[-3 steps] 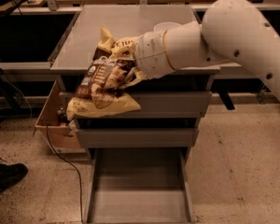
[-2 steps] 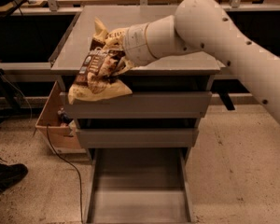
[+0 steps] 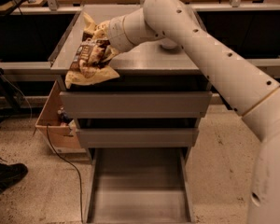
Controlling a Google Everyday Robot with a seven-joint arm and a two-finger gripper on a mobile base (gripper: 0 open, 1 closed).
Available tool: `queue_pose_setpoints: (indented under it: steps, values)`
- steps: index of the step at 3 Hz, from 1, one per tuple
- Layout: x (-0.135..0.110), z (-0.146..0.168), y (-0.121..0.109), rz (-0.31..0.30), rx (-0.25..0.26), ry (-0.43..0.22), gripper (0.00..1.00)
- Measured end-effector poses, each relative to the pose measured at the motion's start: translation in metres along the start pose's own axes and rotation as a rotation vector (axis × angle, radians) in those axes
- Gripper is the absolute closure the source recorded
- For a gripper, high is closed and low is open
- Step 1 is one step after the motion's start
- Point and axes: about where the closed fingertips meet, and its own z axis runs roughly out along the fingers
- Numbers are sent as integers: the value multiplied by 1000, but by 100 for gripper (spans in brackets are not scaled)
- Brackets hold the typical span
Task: Pick brown chip bag from bottom drawer and place on counter
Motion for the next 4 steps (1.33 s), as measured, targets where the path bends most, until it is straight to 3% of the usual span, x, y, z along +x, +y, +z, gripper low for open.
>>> queue_pose_setpoints:
  steps: [1, 2, 3, 4]
  values:
    - [37, 16, -39, -84, 5, 30, 100]
    - [62, 5, -70, -137, 23, 66, 100]
    - [79, -8, -83, -152, 47, 81, 81]
    - [90, -1, -69, -131, 67, 53, 51]
